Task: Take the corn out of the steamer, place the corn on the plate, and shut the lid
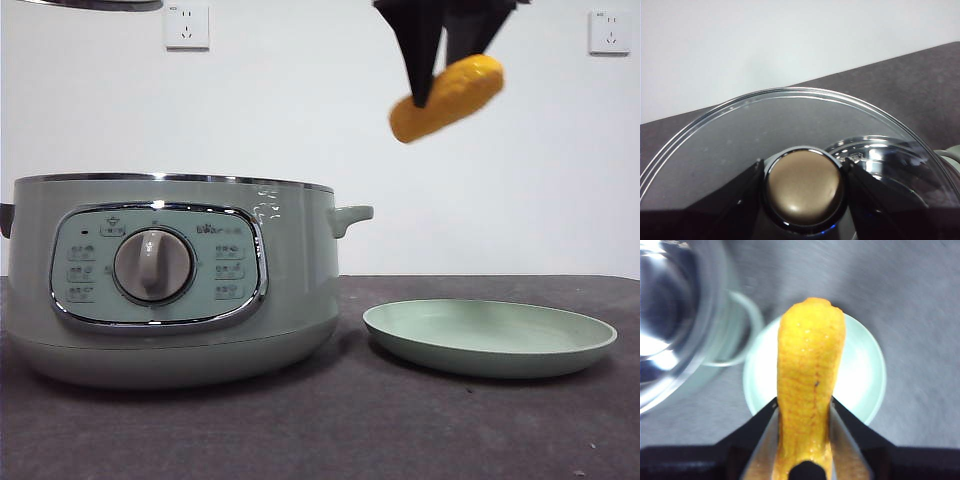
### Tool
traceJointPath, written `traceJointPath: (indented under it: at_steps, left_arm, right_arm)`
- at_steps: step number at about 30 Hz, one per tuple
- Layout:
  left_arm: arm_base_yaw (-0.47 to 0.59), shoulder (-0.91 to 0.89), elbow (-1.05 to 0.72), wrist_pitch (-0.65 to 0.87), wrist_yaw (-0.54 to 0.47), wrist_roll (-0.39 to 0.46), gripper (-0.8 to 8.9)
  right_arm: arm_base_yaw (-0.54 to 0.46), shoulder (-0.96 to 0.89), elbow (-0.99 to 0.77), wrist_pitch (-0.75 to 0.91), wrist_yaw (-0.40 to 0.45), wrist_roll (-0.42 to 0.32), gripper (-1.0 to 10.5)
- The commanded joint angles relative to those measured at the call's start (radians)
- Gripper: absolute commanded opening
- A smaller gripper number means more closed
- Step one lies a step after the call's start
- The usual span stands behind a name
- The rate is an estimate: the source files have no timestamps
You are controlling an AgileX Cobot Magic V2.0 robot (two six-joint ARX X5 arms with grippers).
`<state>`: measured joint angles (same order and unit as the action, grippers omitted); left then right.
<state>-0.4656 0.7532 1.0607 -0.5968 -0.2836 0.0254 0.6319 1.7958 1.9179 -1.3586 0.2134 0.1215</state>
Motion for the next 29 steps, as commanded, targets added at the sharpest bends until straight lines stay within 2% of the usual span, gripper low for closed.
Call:
traceJointPath:
  at_steps: [1,5,15,19,23,27,29]
  left_arm:
    - [0.000,-0.012,0.008,0.056,0.003,-0.007,-0.09]
    - [0.000,-0.012,0.008,0.055,0.003,-0.007,-0.09]
    - [0.000,-0.012,0.008,0.051,0.004,-0.007,-0.09]
    - [0.000,-0.012,0.008,0.050,0.004,-0.007,-0.09]
    - [0.000,-0.012,0.008,0.050,0.004,-0.007,-0.09]
    - [0.000,-0.012,0.008,0.050,0.004,-0.007,-0.09]
    - [0.000,-0.012,0.008,0.050,0.004,-0.007,-0.09]
  right_arm:
    - [-0.013,0.011,-0.070,0.014,0.003,0.024,-0.1]
    - [-0.046,0.011,-0.190,0.079,0.002,0.023,-0.1]
    - [-0.083,0.011,-0.565,0.494,-0.005,0.023,-0.1]
    - [-0.095,0.011,-0.661,0.620,-0.006,0.023,-0.1]
    - [-0.103,0.013,-0.700,0.654,-0.010,0.021,0.0]
    - [-0.128,0.014,-0.709,0.655,-0.103,0.015,0.1]
    - [-0.140,0.014,-0.709,0.655,-0.110,0.016,0.5]
